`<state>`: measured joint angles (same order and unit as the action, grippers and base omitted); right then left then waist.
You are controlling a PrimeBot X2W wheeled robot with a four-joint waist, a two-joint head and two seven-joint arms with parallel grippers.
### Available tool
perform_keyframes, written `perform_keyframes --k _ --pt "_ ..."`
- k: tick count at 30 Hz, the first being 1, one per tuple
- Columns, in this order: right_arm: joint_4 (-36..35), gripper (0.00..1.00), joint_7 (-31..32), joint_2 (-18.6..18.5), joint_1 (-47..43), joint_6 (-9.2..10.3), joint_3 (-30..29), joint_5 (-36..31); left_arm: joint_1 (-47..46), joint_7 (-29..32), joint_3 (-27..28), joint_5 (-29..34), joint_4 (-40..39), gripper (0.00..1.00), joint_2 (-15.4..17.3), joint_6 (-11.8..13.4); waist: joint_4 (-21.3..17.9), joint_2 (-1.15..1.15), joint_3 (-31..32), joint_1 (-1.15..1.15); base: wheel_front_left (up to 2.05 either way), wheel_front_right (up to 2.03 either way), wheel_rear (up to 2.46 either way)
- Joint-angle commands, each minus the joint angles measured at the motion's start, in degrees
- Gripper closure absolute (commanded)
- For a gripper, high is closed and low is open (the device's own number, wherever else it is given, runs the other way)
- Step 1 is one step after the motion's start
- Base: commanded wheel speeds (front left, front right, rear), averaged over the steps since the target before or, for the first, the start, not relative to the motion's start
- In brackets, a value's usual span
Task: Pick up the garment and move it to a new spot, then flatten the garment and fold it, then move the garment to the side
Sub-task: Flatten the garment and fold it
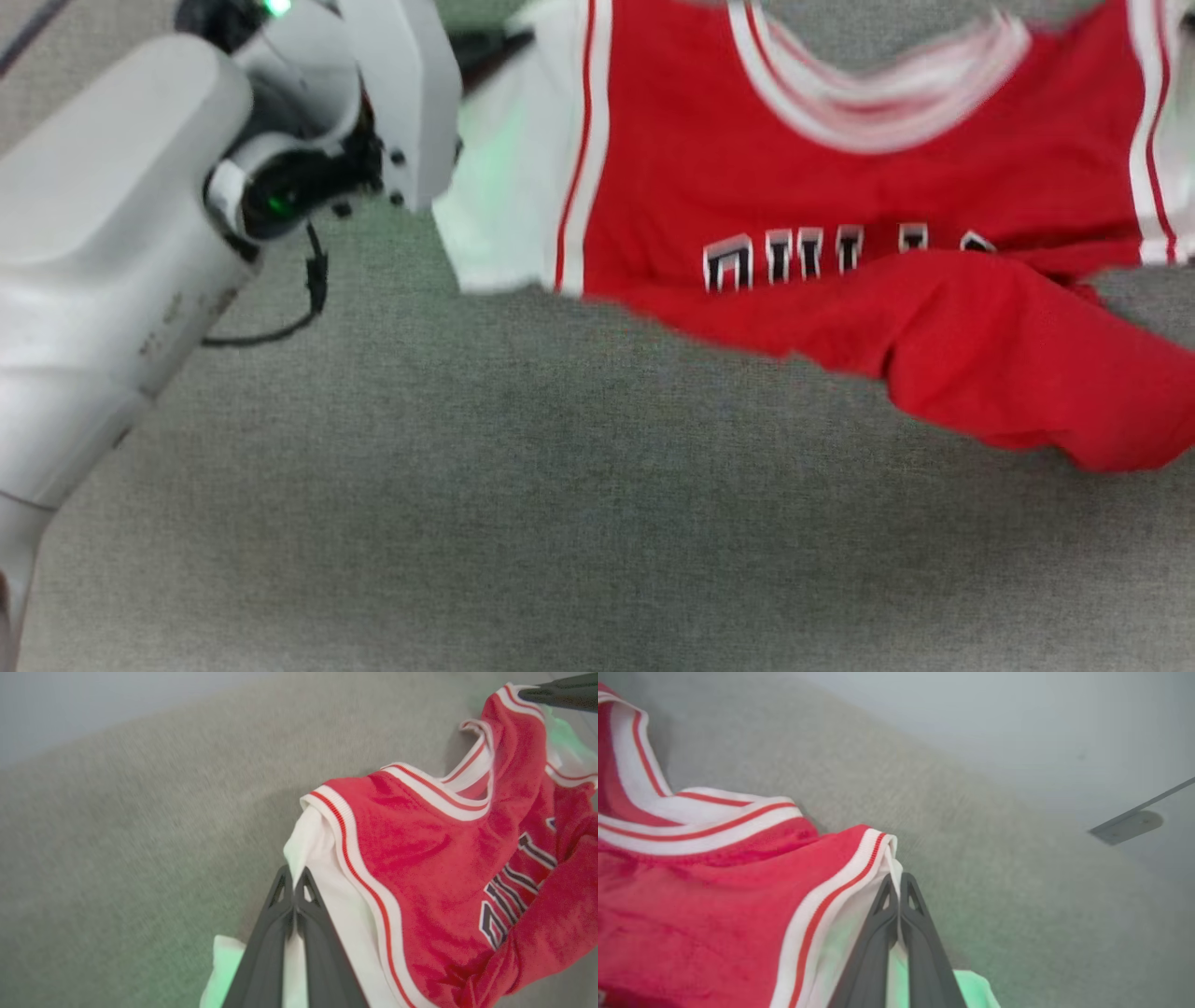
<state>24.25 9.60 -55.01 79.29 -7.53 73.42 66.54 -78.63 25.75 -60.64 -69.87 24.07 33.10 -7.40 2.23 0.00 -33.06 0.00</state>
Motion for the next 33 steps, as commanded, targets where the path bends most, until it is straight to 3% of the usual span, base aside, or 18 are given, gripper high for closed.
perform_keyframes --k 1,7,17,22,27,33 --pt "1.9 1.00 -2.6 0.4 2.4 0.09 -0.1 -1.6 -1.4 -5.6 0.7 1.0 1.7 1.00 -0.5 -0.1 -0.3 0.00 0.6 0.00 0.00 0.00 0.00" --pt "11.7 1.00 -11.9 3.0 10.7 0.10 -3.3 -5.2 -7.4 -23.1 3.8 4.5 10.6 1.00 -3.1 0.0 -0.7 0.00 1.0 0.00 0.00 0.00 0.00" --pt "31.1 1.00 -23.8 10.7 27.3 0.15 -11.5 -14.1 -23.5 -38.7 11.3 6.1 26.3 1.00 -8.3 0.5 -1.1 0.00 1.6 0.00 0.00 0.00 0.00" --pt "35.2 1.00 -24.7 14.7 31.6 0.15 -15.9 -17.3 -27.6 -40.8 14.6 7.0 29.1 1.00 -10.2 0.2 -1.2 0.00 3.0 0.00 0.00 0.00 0.00" --pt "32.6 1.00 -24.7 14.7 24.3 0.14 -15.6 -19.4 -20.6 -40.9 13.0 5.9 27.9 1.00 -10.4 0.1 -0.9 0.00 4.7 0.00 0.00 0.00 0.00" --pt "26.4 1.00 -24.7 11.6 9.1 0.14 -12.7 -16.0 -3.6 -40.9 7.0 0.3 16.5 1.00 -5.9 0.0 -1.0 0.00 6.5 0.00 0.00 0.00 0.00"
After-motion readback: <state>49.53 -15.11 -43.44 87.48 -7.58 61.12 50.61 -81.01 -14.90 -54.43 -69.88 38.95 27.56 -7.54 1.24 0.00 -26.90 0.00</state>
